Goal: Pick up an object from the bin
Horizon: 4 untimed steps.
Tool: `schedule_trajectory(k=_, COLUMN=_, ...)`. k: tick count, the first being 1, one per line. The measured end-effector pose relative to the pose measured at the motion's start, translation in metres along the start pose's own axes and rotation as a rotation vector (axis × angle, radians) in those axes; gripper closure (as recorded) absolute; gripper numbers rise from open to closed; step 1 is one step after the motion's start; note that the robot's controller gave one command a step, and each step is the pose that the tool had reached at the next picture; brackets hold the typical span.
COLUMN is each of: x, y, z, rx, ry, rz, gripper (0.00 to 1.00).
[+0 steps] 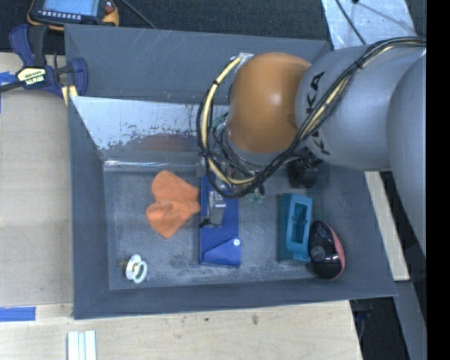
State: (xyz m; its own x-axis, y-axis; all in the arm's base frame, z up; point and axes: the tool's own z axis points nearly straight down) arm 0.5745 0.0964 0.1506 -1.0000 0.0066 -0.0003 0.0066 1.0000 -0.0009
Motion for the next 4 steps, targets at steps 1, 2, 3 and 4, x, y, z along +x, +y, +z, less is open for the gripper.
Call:
schedule_trajectory(k=1, x=-0.0074, y=0.0338, z=0.0599, rx=-0.001, ry=-0.002, rz=-0.129, gripper=1.0)
schedule_trajectory(k=2, x=-0.0076, y=0.0335, z=0.0598, rx=-0.001, ry=-0.003, rz=-0.128, gripper=0.0)
schedule_trajectory(k=3, x=-0.0076, y=0.0335, z=0.0598, rx=-0.001, ry=-0.003, rz=-0.128, gripper=1.0)
schedule_trajectory(k=4, x=-0.0076, y=0.0334, z=0.0598, rx=-0.001, ry=-0.003, rz=-0.128, gripper=0.0)
